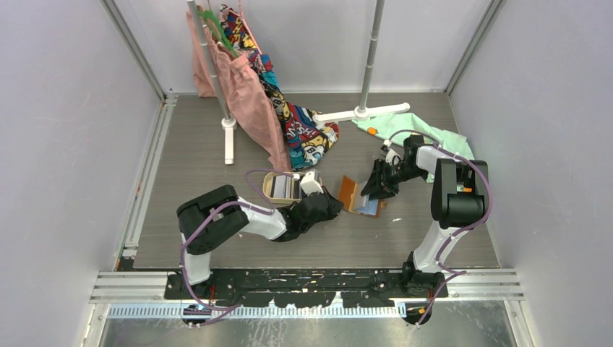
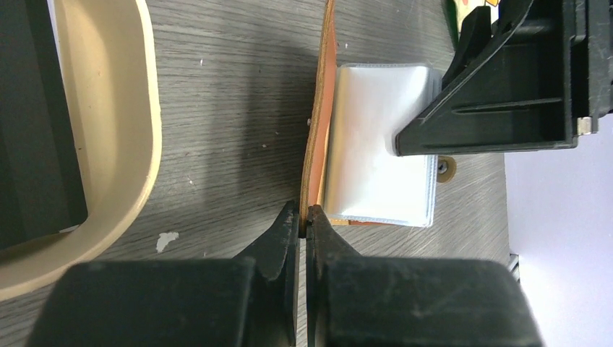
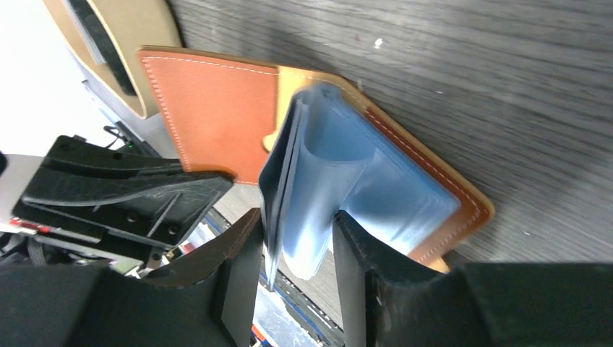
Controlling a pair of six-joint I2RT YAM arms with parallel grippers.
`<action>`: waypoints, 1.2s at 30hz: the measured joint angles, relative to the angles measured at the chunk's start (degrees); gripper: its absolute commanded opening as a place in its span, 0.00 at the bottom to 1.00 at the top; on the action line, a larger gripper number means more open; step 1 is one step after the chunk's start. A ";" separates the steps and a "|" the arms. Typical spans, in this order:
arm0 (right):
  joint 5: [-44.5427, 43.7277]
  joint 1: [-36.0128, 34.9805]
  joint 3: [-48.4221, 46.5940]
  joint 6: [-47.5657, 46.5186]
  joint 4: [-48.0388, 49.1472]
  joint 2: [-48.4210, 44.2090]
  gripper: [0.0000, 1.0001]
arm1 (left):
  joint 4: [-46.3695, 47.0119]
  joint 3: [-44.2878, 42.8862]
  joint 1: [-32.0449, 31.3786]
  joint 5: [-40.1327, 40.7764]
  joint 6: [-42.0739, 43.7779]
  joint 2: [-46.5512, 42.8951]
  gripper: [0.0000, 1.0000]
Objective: Put the credit cards into the card holder
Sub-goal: Open the card holder at the center of the board.
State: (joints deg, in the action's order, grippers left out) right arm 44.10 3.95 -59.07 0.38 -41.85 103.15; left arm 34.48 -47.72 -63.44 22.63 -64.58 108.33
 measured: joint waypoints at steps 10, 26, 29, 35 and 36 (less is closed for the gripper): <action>5.86 0.04 -0.04 -0.04 -0.04 0.00 0.47 | 0.02 -0.02 -0.35 -0.35 0.00 0.20 0.00; 8.11 0.31 -0.22 -0.37 -0.24 0.00 0.51 | 0.02 -0.02 -0.35 -0.81 0.00 0.20 0.00; 9.07 0.31 -0.35 -0.68 -0.42 0.00 0.52 | 0.02 -0.02 -0.35 -1.03 0.00 0.20 0.00; 9.05 0.31 -0.50 -1.31 -0.61 0.00 0.48 | 0.02 -0.02 -0.37 -1.42 0.02 0.20 0.00; 8.59 0.31 -0.50 -1.38 -0.61 0.00 0.46 | 0.02 -0.02 -0.37 -1.42 0.02 0.20 0.00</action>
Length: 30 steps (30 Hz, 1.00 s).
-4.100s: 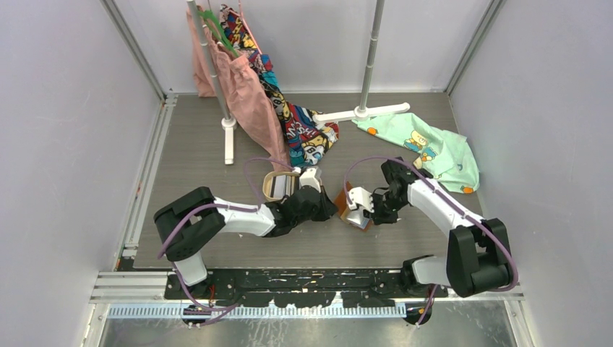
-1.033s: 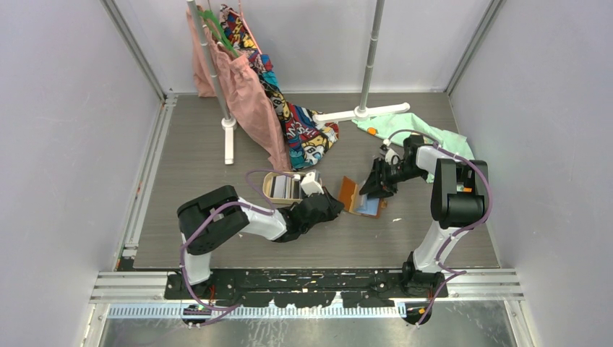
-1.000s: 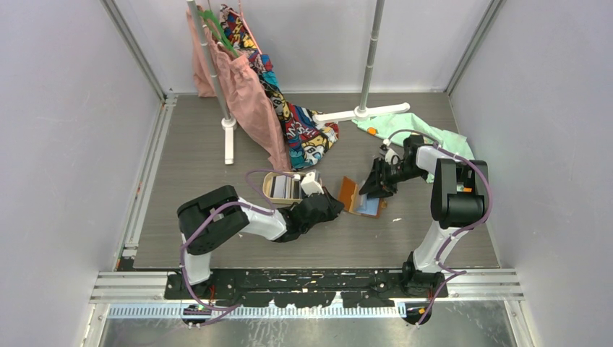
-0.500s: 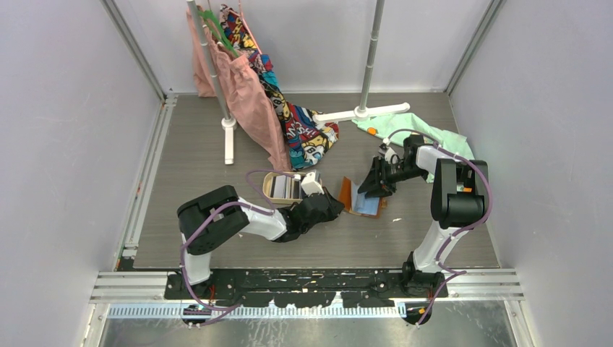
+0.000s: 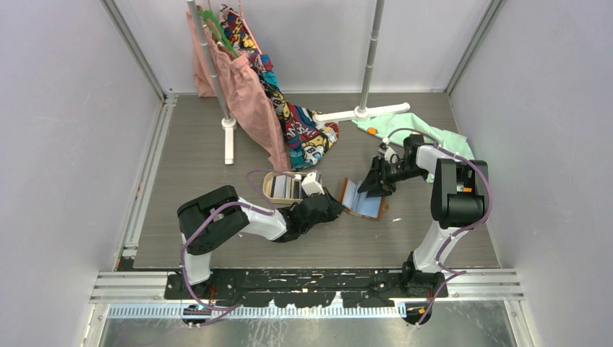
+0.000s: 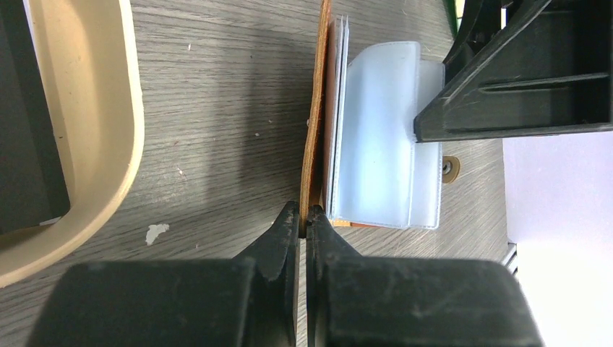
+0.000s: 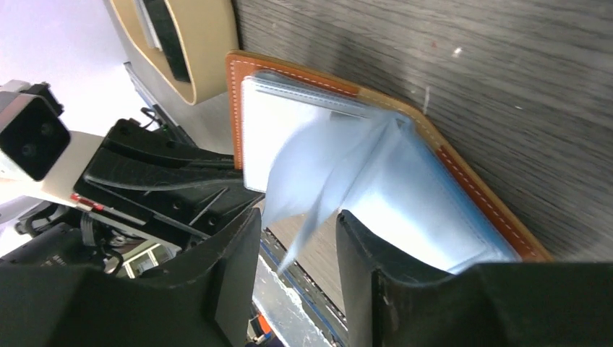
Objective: Put the credit cards into the card holder
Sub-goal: Open the card holder at the center of the board.
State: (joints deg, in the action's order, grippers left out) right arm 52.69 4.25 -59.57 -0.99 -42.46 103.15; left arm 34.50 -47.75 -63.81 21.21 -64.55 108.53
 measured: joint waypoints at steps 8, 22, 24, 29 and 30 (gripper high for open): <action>-6.95 0.00 -0.02 -0.39 -0.02 0.00 0.25 | 0.00 0.00 0.00 -0.04 0.07 0.00 0.00; -14.91 0.00 -1.49 -2.73 -2.40 0.00 0.08 | 0.00 0.00 -0.11 -0.15 0.72 0.00 0.00; -15.67 0.00 -1.66 -3.30 -2.80 -0.02 0.06 | 0.02 0.00 -0.11 -0.31 1.01 0.00 0.00; -17.79 0.00 -1.84 -4.42 -3.61 -0.13 0.04 | 1.22 0.00 -0.26 -0.98 2.47 0.00 0.03; -18.18 0.00 -1.84 -4.61 -3.76 -0.20 0.04 | 1.40 0.02 -0.28 -1.16 2.84 0.00 0.06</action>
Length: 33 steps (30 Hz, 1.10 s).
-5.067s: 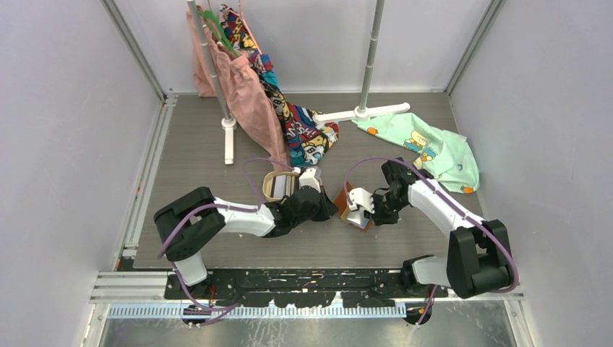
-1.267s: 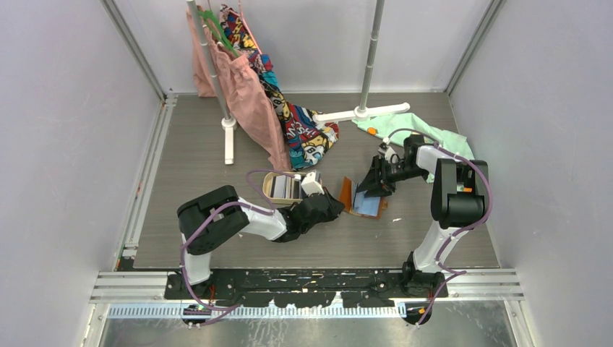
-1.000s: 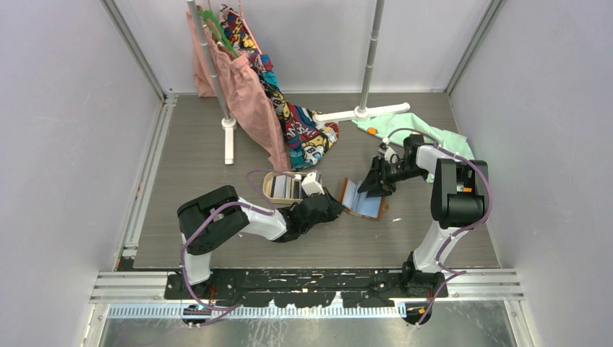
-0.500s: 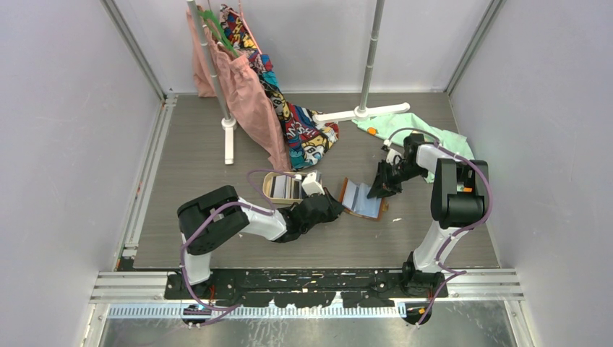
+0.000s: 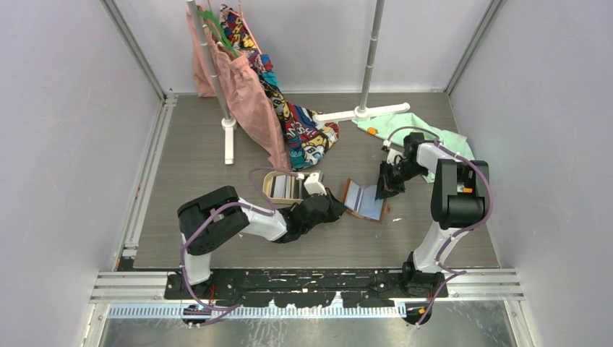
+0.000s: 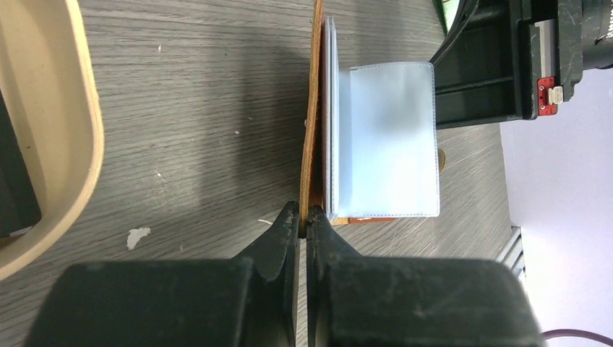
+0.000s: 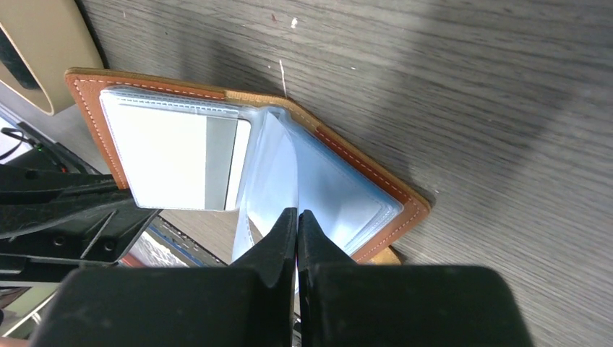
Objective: Put the credit cards into the card holder
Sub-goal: Open the card holder at the center of the board.
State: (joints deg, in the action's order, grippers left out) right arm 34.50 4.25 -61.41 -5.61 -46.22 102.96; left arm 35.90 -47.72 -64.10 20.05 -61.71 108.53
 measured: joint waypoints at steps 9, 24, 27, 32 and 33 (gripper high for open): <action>-4.00 0.00 -0.11 -1.07 -0.28 -1.42 0.05 | 0.70 0.63 -0.02 -0.59 2.99 -0.90 0.22; -8.09 0.02 -0.70 -2.86 -0.42 -2.84 0.12 | 3.67 3.04 0.87 -6.23 11.43 -4.61 0.23; -8.13 0.13 -0.85 -3.15 -0.50 -2.84 0.16 | 4.11 1.36 1.75 -10.97 12.22 -3.87 0.10; -8.04 0.92 -0.96 -3.50 -0.79 -2.86 0.20 | 2.27 -6.62 2.47 -17.25 13.68 0.35 0.09; -8.04 1.18 -0.98 -3.54 -0.85 -2.93 0.21 | 1.11 -8.46 2.60 -18.23 14.23 1.25 0.09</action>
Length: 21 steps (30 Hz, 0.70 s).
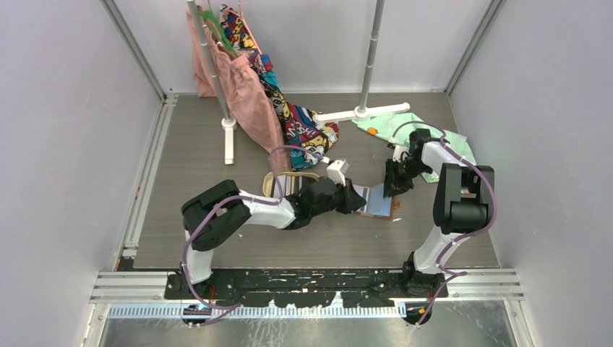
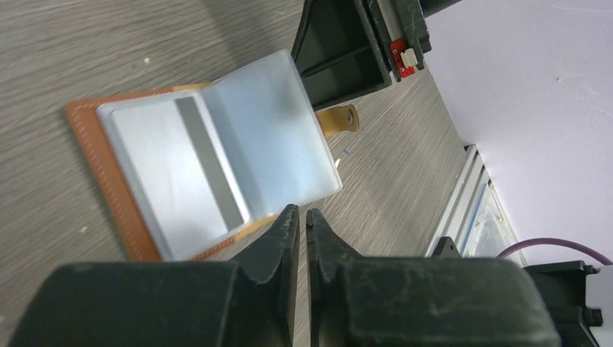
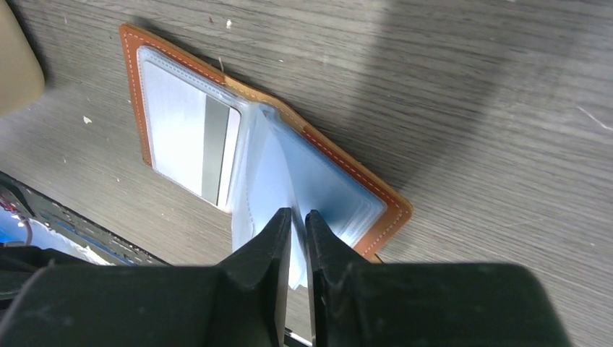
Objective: Put the credit cards into the card holder
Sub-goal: Open the card holder at the center of the board.
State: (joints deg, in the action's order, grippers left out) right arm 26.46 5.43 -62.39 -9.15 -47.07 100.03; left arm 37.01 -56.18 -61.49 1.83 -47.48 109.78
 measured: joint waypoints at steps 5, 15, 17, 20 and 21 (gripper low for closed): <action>0.07 1.90 -0.02 -0.55 -0.61 -1.27 0.29 | -5.07 -7.48 0.11 -3.39 2.29 5.20 0.09; 6.54 6.27 -0.02 -3.17 -1.46 -9.44 0.23 | -13.31 -14.95 0.11 -7.93 5.18 12.74 0.10; 9.75 6.19 -0.02 -3.56 -1.95 -8.70 0.17 | -13.97 -15.93 0.11 -8.55 5.60 13.11 0.10; 12.39 5.90 -0.11 -4.15 -2.60 -5.51 0.13 | -14.19 -16.50 0.11 -9.03 6.05 13.11 0.11; 12.52 5.70 -0.26 -4.24 -2.93 -3.82 0.12 | -14.23 -16.57 0.13 -9.07 6.21 13.11 0.11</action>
State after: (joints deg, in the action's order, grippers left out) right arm 38.98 11.14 -62.65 -13.39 -50.00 96.20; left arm 22.79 -72.75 -61.36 -7.25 -41.28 122.89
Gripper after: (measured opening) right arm 0.150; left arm 0.100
